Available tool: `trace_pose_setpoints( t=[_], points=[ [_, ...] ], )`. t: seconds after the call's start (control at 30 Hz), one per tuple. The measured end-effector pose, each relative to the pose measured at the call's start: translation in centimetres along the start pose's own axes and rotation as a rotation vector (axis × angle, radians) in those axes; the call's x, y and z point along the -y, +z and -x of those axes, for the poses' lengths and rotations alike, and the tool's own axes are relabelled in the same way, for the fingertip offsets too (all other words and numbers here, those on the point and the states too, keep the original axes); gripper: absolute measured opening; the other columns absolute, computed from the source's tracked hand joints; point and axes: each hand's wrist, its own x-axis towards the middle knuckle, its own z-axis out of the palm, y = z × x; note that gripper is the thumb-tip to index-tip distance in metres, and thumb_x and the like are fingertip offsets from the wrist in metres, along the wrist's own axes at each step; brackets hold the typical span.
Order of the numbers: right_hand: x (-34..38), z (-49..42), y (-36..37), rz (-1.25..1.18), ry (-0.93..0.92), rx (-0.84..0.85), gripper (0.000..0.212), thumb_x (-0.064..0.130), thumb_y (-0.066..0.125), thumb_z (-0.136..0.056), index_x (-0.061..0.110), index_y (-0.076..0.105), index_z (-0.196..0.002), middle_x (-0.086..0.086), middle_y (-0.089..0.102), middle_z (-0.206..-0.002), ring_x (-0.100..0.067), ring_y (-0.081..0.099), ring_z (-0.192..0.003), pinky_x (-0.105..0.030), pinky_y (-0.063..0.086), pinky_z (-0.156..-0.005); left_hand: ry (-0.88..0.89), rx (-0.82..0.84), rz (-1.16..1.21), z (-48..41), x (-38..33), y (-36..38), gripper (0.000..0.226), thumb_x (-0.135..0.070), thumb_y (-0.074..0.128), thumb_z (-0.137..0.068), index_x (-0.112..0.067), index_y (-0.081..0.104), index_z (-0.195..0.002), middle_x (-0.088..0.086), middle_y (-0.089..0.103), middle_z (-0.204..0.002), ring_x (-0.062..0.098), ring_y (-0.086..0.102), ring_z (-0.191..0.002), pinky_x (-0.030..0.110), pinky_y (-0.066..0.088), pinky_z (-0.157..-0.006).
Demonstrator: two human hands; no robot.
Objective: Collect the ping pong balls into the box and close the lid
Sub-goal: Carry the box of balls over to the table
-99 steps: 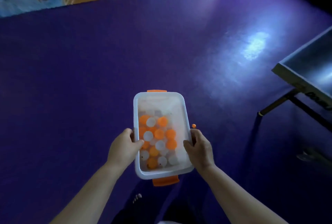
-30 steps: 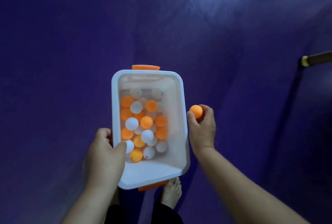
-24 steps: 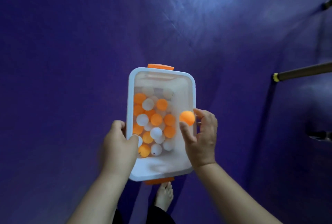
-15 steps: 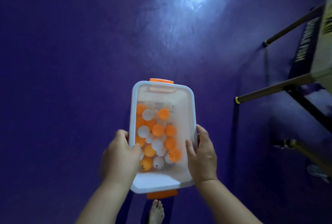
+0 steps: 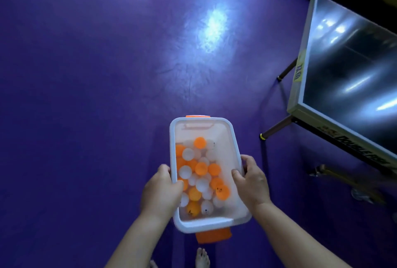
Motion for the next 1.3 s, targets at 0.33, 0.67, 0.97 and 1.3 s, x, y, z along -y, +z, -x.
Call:
trace_pose_setpoints(
  t=[0.33, 0.67, 0.97, 1.3],
  points=[
    [2.4, 3.1, -6.3, -0.125, -0.051, -0.1, 0.028, 0.013, 0.064, -0.083, 0.023, 0.054, -0.107, 0.008, 0.06, -0.082, -0.01, 0.057, -0.072, -0.026, 0.047, -0.059, 0.135, 0.052, -0.072, 4.4, -5.5, -4.6, 0.013, -0.033, 0.057, -0.08, -0.023, 0.049, -0.081, -0.005, 0.062, -0.075, 0.01, 0.061, -0.067, 0.029, 0.051, -0.059],
    [-2.5, -0.4, -15.1, -0.221, -0.012, -0.224, 0.032, 0.011, 0.065, -0.083, 0.017, 0.054, -0.113, 0.004, 0.06, -0.088, -0.013, 0.059, -0.077, -0.035, 0.052, -0.066, 0.34, 0.041, -0.147, 4.2, -16.1, 0.8, 0.012, -0.031, 0.057, -0.083, -0.021, 0.05, -0.082, -0.004, 0.06, -0.072, 0.013, 0.061, -0.064, 0.03, 0.048, -0.053],
    [-12.5, -4.1, -26.4, -0.241, 0.115, -0.399, 0.03, 0.014, 0.064, -0.084, 0.022, 0.053, -0.111, 0.012, 0.057, -0.088, -0.012, 0.06, -0.083, -0.04, 0.055, -0.072, 0.537, 0.153, -0.194, 3.4, -28.7, 12.2, 0.011, -0.031, 0.057, -0.084, -0.023, 0.05, -0.084, -0.009, 0.06, -0.074, 0.005, 0.058, -0.064, 0.02, 0.04, -0.047],
    [-20.9, -4.7, -34.3, -0.371, 0.326, -0.532, 0.026, 0.014, 0.061, -0.087, 0.028, 0.052, -0.108, 0.01, 0.062, -0.089, -0.007, 0.062, -0.079, -0.031, 0.056, -0.065, 0.711, 0.352, -0.243, 4.1, -38.5, 22.5, 0.015, -0.035, 0.059, -0.086, -0.023, 0.05, -0.083, -0.006, 0.062, -0.076, 0.009, 0.063, -0.064, 0.024, 0.055, -0.053]
  ],
)
